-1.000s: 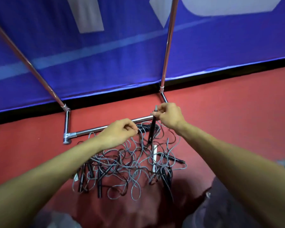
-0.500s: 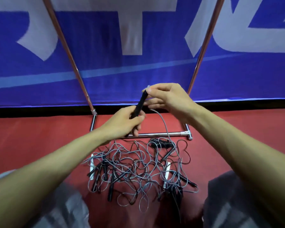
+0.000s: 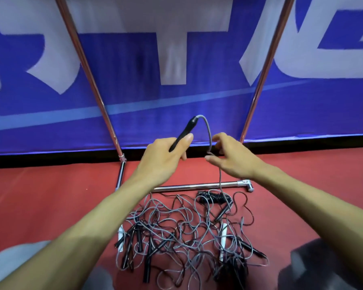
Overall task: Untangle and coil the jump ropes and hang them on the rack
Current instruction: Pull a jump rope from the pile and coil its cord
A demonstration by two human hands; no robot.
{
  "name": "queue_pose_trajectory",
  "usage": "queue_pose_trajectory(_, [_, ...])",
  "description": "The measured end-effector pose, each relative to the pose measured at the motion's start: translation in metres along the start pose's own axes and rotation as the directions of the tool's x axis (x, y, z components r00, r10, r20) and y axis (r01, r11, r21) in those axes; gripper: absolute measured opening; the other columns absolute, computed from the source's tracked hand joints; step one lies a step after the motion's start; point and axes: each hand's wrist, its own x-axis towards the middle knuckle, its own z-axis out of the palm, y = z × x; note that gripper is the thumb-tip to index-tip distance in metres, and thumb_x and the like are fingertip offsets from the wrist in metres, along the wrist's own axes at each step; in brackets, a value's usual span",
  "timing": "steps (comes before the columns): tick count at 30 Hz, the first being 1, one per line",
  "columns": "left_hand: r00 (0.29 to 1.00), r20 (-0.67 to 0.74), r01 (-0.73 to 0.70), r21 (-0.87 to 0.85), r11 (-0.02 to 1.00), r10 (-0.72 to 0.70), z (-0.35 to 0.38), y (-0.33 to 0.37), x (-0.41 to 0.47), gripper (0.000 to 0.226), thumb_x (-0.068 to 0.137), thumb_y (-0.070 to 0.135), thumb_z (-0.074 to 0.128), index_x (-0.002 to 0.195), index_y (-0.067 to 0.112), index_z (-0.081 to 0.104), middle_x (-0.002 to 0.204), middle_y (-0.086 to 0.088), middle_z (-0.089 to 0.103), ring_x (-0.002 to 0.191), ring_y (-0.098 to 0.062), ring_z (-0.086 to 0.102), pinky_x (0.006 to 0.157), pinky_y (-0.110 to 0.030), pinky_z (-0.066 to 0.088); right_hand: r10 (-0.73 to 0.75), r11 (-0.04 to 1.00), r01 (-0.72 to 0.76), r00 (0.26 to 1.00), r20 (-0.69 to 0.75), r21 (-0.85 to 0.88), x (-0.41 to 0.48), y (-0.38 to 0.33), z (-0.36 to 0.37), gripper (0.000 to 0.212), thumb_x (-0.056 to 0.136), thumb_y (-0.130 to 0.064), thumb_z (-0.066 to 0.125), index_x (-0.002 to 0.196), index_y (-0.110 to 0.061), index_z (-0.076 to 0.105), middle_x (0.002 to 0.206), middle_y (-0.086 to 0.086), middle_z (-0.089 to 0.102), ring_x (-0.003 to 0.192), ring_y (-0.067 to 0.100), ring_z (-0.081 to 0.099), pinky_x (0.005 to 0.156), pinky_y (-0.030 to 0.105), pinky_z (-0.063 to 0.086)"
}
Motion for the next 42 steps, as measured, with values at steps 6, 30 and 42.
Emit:
queue_pose_trajectory(6, [0.998, -0.008, -0.062, -0.135, 0.989, 0.062, -0.006, 0.011, -0.013, 0.044, 0.096, 0.049, 0.048, 0.074, 0.014, 0.062, 0.055, -0.004, 0.043, 0.046, -0.017, 0.038, 0.049, -0.027, 0.034, 0.004, 0.996, 0.018, 0.971, 0.24, -0.092, -0.006, 0.007, 0.011, 0.032, 0.094, -0.027, 0.058, 0.122, -0.011, 0.056, 0.117, 0.006, 0.065, 0.106, 0.021, 0.062, 0.091, 0.029, 0.046])
queue_pose_trajectory(30, [0.964, 0.163, 0.251, -0.277, 0.928, -0.212, 0.034, 0.001, -0.008, 0.019, 0.085, 0.022, 0.075, 0.092, 0.005, 0.074, 0.071, -0.004, 0.074, 0.041, -0.01, 0.049, 0.037, -0.019, 0.028, 0.19, 0.033, -0.155, 0.971, 0.147, 0.987, -0.033, -0.017, -0.057, 0.033, 0.099, -0.026, 0.046, 0.099, 0.004, 0.06, 0.087, 0.017, 0.07, 0.082, 0.023, 0.073, 0.067, 0.026, 0.059])
queue_pose_trajectory(42, [0.996, -0.017, 0.063, -0.489, 0.87, -0.082, 0.007, 0.018, 0.002, 0.009, 0.093, 0.02, 0.064, 0.091, 0.012, 0.07, 0.086, -0.002, 0.076, 0.063, -0.013, 0.07, 0.064, -0.02, 0.053, -0.041, 0.998, 0.017, 0.885, 0.465, 0.055, -0.03, -0.019, 0.015, 0.053, 0.092, -0.033, 0.06, 0.14, -0.018, 0.042, 0.135, 0.003, 0.054, 0.118, 0.017, 0.055, 0.101, 0.029, 0.043])
